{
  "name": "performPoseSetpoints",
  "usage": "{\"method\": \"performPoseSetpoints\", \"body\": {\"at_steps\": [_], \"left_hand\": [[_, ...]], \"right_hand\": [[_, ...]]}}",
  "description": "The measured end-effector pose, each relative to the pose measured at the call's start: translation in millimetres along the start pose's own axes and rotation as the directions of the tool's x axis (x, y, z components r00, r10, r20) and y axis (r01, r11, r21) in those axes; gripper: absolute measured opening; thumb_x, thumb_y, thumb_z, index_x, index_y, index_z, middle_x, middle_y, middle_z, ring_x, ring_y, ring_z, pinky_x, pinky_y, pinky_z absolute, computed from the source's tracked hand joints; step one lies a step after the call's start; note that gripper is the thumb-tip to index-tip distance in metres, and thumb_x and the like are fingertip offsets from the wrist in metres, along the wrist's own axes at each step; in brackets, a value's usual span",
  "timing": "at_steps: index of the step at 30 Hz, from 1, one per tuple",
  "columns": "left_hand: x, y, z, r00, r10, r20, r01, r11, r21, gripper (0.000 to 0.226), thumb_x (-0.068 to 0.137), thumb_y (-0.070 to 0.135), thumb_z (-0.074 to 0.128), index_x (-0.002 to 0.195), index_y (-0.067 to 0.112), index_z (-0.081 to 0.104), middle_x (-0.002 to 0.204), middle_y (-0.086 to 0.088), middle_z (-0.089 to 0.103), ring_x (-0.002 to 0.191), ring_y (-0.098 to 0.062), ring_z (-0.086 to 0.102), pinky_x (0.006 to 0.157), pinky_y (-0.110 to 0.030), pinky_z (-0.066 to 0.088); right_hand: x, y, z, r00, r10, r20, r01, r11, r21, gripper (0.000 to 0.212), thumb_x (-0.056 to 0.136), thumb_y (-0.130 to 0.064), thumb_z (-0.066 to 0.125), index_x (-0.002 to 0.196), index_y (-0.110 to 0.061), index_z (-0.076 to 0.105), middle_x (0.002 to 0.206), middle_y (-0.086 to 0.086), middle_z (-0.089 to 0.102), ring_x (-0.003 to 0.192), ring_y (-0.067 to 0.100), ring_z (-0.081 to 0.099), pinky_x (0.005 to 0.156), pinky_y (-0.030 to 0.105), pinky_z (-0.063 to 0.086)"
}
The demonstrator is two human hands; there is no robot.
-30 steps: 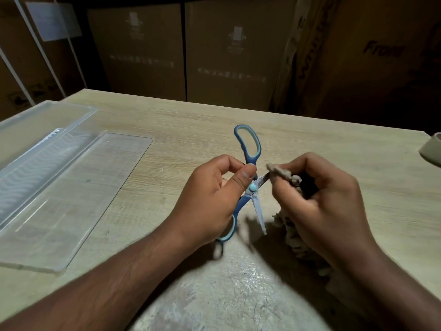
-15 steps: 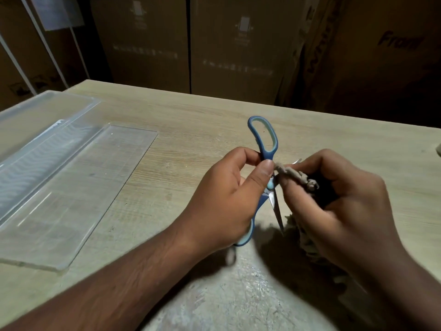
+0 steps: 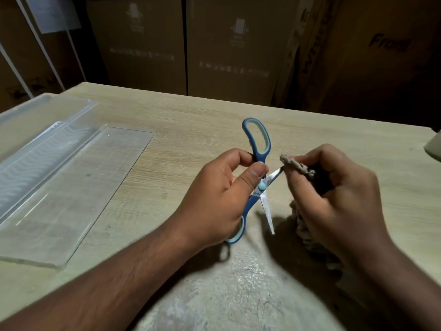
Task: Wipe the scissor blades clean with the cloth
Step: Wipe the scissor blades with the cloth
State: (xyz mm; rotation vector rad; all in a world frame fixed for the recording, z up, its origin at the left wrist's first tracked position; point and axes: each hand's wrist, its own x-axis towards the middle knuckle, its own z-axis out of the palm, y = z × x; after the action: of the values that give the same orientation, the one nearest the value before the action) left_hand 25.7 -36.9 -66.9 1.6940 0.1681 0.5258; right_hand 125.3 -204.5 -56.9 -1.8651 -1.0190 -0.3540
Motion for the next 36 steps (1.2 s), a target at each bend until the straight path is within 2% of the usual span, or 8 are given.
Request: {"method": "performPoseSetpoints", "body": {"at_steps": [5, 12, 19, 23, 28, 31, 34, 36], "left_hand": [[-1, -1, -4, 0.999, 0.033, -0.009, -0.033, 0.999, 0.011, 0.019, 0.102, 0.041, 0.061, 0.092, 0.026, 0.066, 0.083, -0.024, 0.072, 0.061, -0.046, 0.059, 0.060, -0.053, 0.051], [-4, 3, -6, 1.000, 0.012, 0.022, -0.012, 1.000, 0.026, 0.020, 0.098, 0.046, 0.061, 0.088, 0.029, 0.066, 0.069, -0.035, 0.055, 0.049, -0.022, 0.035, 0.048, -0.038, 0.028], [3, 1, -7, 0.999, 0.028, -0.023, -0.028, 0.999, -0.023, 0.020, 0.099, 0.044, 0.062, 0.089, 0.027, 0.068, 0.069, -0.007, 0.070, 0.053, -0.025, 0.048, 0.055, -0.032, 0.041], [3, 3, -7, 0.999, 0.030, -0.032, -0.030, 0.999, -0.014, 0.021, 0.098, 0.045, 0.056, 0.088, 0.029, 0.067, 0.074, -0.028, 0.061, 0.053, -0.041, 0.038, 0.052, -0.051, 0.035], [3, 4, -6, 0.999, 0.015, -0.047, -0.012, 0.998, 0.058, 0.024, 0.107, 0.040, 0.056, 0.091, 0.026, 0.066, 0.068, -0.033, 0.054, 0.052, -0.029, 0.034, 0.047, -0.049, 0.031], [2, 3, -5, 0.999, 0.021, -0.029, -0.019, 0.998, 0.062, 0.025, 0.105, 0.044, 0.055, 0.092, 0.025, 0.067, 0.071, -0.035, 0.056, 0.051, -0.035, 0.036, 0.050, -0.050, 0.035], [0, 1, -3, 0.998, 0.055, 0.026, -0.056, 0.998, 0.018, 0.025, 0.104, 0.040, 0.054, 0.096, 0.019, 0.067, 0.068, -0.012, 0.066, 0.054, -0.036, 0.050, 0.052, -0.043, 0.042], [1, -1, -4, 0.997, 0.058, 0.049, -0.057, 0.998, -0.003, 0.023, 0.110, 0.029, 0.054, 0.096, 0.015, 0.066, 0.064, 0.012, 0.065, 0.053, -0.007, 0.054, 0.056, -0.022, 0.043]], "right_hand": [[-6, -11, 8, 0.992, -0.099, 0.073, 0.099, 0.995, 0.002, 0.003, 0.093, -0.015, 0.070, 0.091, -0.014, 0.069, 0.081, -0.003, 0.072, 0.061, 0.015, 0.062, 0.053, 0.035, 0.047], [5, 9, -4, 0.985, 0.172, 0.032, -0.173, 0.983, 0.058, 0.012, 0.098, -0.026, 0.070, 0.087, -0.028, 0.067, 0.065, 0.005, 0.064, 0.057, 0.030, 0.058, 0.050, 0.050, 0.048], [4, 4, 2, 0.981, 0.188, -0.056, -0.182, 0.979, 0.096, 0.013, 0.101, -0.024, 0.069, 0.093, -0.033, 0.067, 0.077, -0.002, 0.069, 0.062, 0.020, 0.061, 0.055, 0.041, 0.051], [7, 8, -3, 0.954, 0.283, -0.100, -0.256, 0.941, 0.219, 0.006, 0.094, -0.029, 0.065, 0.094, -0.031, 0.070, 0.081, 0.001, 0.071, 0.067, 0.017, 0.063, 0.061, 0.038, 0.052], [1, -8, 3, 0.993, 0.063, -0.096, -0.046, 0.984, 0.172, 0.020, 0.099, -0.017, 0.074, 0.101, -0.036, 0.066, 0.085, -0.007, 0.073, 0.070, 0.013, 0.069, 0.059, 0.021, 0.053], [-1, -8, 8, 0.998, -0.038, -0.040, 0.041, 0.996, 0.075, 0.017, 0.097, -0.015, 0.077, 0.100, -0.030, 0.070, 0.082, -0.009, 0.073, 0.065, 0.016, 0.066, 0.054, 0.028, 0.051], [-1, -5, 7, 0.999, -0.024, -0.033, 0.027, 0.995, 0.098, 0.013, 0.094, -0.015, 0.080, 0.094, -0.026, 0.072, 0.077, -0.009, 0.072, 0.059, 0.015, 0.064, 0.052, 0.027, 0.047], [-2, -5, 7, 0.999, -0.032, -0.042, 0.036, 0.995, 0.092, 0.012, 0.095, -0.016, 0.079, 0.092, -0.025, 0.071, 0.073, -0.009, 0.069, 0.058, 0.015, 0.062, 0.050, 0.026, 0.046]]}}
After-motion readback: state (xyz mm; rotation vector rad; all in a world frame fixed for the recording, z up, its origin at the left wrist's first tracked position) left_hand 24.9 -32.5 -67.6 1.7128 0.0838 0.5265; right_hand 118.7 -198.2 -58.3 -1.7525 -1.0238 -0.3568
